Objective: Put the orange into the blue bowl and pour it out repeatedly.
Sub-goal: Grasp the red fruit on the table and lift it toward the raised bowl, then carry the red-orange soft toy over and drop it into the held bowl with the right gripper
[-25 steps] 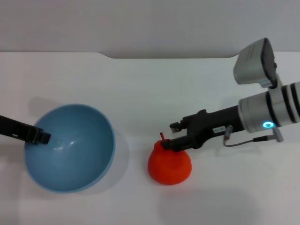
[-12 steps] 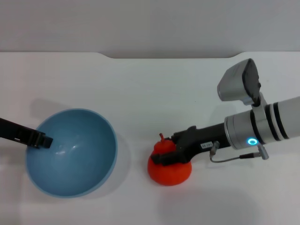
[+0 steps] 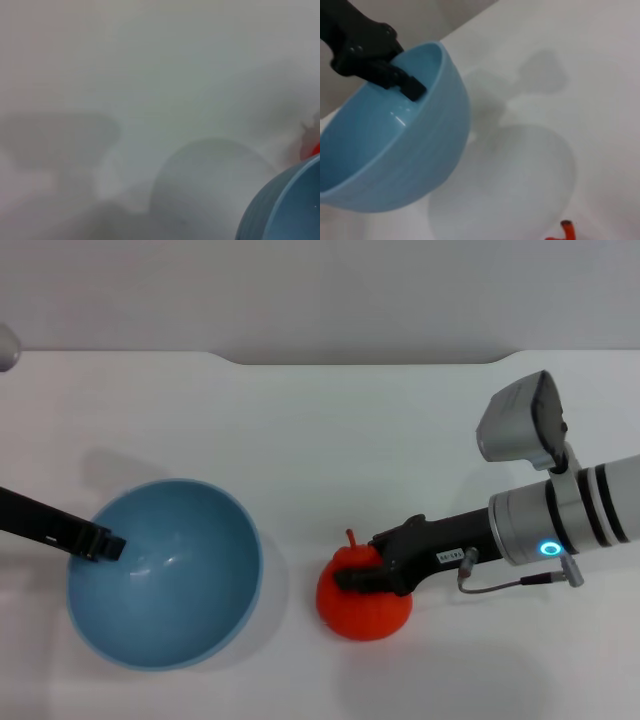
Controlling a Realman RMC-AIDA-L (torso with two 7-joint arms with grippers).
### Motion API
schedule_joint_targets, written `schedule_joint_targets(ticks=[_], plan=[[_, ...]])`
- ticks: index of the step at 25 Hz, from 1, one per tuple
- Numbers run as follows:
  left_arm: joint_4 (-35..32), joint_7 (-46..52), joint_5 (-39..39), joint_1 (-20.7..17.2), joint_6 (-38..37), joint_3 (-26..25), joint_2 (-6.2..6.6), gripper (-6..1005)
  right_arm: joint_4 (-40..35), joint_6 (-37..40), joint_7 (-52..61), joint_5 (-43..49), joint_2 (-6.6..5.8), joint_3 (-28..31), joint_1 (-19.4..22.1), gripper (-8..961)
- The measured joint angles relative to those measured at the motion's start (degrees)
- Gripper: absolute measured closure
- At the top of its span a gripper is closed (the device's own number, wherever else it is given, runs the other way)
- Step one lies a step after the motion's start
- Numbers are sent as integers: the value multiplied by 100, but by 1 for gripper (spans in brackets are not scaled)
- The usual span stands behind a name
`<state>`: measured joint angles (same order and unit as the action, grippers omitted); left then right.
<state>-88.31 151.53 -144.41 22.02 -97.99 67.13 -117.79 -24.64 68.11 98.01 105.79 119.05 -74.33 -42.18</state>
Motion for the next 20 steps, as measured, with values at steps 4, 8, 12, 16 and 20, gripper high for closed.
schedule_joint_targets(ticks=[4, 8, 12, 16, 20], plan=[[28, 0, 1, 81, 3, 60, -5, 1000, -422, 184, 13, -2, -16, 48, 294, 580], [162, 0, 9, 216, 65, 156, -10, 999, -1000, 413, 4, -3, -57, 213, 755, 717], [485, 10, 32, 481, 160, 492, -17, 999, -1614, 868, -15, -5, -80, 773, 1216, 794], [958, 132, 48, 880, 417, 1146, -40, 1000, -2444, 1409, -19, -6, -84, 1346, 1686, 818], [1492, 470, 49, 1329, 816, 1808, -57, 1000, -3271, 2096, -21, -6, -68, 1833, 1958, 846]])
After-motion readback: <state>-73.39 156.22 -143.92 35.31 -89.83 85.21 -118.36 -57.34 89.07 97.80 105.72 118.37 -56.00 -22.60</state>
